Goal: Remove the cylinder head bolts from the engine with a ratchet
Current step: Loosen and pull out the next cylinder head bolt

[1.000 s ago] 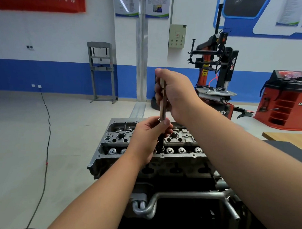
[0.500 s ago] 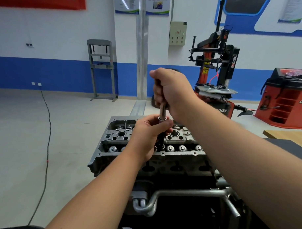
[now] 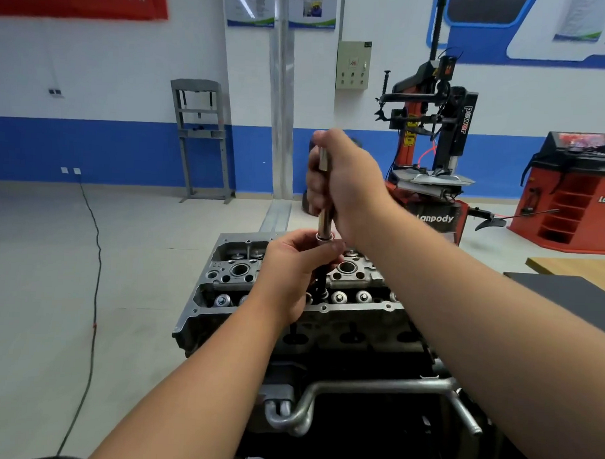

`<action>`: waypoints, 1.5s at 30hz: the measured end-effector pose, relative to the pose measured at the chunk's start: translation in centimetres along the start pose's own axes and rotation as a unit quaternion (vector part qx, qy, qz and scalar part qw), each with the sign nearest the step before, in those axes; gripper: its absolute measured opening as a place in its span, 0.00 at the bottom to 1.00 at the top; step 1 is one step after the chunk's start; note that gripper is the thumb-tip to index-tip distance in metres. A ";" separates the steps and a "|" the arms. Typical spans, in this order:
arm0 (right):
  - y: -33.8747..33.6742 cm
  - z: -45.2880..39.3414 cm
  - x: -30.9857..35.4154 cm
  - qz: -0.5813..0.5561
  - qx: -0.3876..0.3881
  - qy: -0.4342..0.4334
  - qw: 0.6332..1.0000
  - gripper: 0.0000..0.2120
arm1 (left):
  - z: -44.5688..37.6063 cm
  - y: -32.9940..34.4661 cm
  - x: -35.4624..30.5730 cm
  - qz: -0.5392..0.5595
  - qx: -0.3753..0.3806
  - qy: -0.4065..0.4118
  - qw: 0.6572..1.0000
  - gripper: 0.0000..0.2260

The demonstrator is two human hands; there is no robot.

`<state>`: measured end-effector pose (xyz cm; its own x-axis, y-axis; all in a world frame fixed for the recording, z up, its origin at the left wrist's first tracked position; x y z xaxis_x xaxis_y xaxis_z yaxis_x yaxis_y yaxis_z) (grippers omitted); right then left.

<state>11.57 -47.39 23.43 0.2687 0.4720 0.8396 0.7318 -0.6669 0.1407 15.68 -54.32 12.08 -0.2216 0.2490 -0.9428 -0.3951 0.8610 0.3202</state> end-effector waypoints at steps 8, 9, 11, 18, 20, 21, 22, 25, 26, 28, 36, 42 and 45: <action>0.9 0.0 0.1 0.027 0.003 -0.031 0.999 0.18 | 0.0 -0.2 0.3 -0.026 -0.003 0.006 1.000 0.11; 0.7 -0.2 0.2 -0.013 0.054 0.003 0.998 0.19 | 0.1 -0.2 0.2 -0.016 0.019 0.004 1.000 0.09; 0.2 -0.3 0.4 -0.060 0.120 0.045 0.990 0.20 | 0.2 -0.2 0.1 0.011 0.044 -0.004 0.999 0.05; 0.6 0.7 -0.3 0.084 -0.044 -0.062 0.994 0.12 | -0.1 -0.4 0.0 -0.011 -0.060 0.022 0.998 0.10; 1.0 0.6 -0.3 0.075 -0.047 -0.068 0.994 0.12 | 0.2 -0.1 -0.1 -0.021 -0.063 0.019 0.998 0.12; 1.0 0.4 -0.2 0.049 -0.037 -0.057 0.996 0.13 | 0.3 -0.1 -0.1 -0.022 -0.054 0.012 0.998 0.13; 0.8 0.1 -0.2 0.015 -0.016 -0.038 0.999 0.15 | 0.4 0.0 -0.1 -0.020 -0.036 0.007 0.999 0.13; 0.1 -0.4 0.3 -0.042 0.094 0.040 0.994 0.20 | 0.6 -0.1 -0.1 0.011 0.022 0.000 1.000 0.06; 0.0 -0.4 0.5 -0.043 0.108 0.048 0.992 0.20 | 0.5 -0.2 -0.1 0.023 0.033 -0.004 0.999 0.04; -0.2 -0.3 0.4 -0.018 0.056 0.028 0.998 0.18 | 0.4 -0.2 -0.1 0.032 0.034 -0.003 0.999 0.02; 0.6 0.5 -0.6 0.008 -0.043 -0.049 0.998 0.16 | 0.0 -0.5 0.0 -0.015 -0.039 0.026 0.999 0.13; 0.2 -0.2 0.0 -0.050 0.086 0.047 0.994 0.20 | 0.2 -0.1 0.0 0.019 0.051 0.002 0.999 0.04; 0.3 0.3 0.2 0.058 -0.025 -0.035 0.997 0.17 | -0.1 -0.3 0.0 0.022 0.015 0.017 1.000 0.05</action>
<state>12.00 -47.31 23.52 0.3940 0.4284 0.8131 0.6611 -0.7467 0.0731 15.72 -54.64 12.00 -0.2679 0.2720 -0.9243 -0.3581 0.8625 0.3576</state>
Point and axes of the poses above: each hand's wrist, its own z-axis away from the middle knuckle, its own y-axis out of the palm, x = y × z, the point moved 4 cm from there along -z, towards the middle knuckle, and after that the axes turned 13 degrees about -y, right-handed, at the moved point
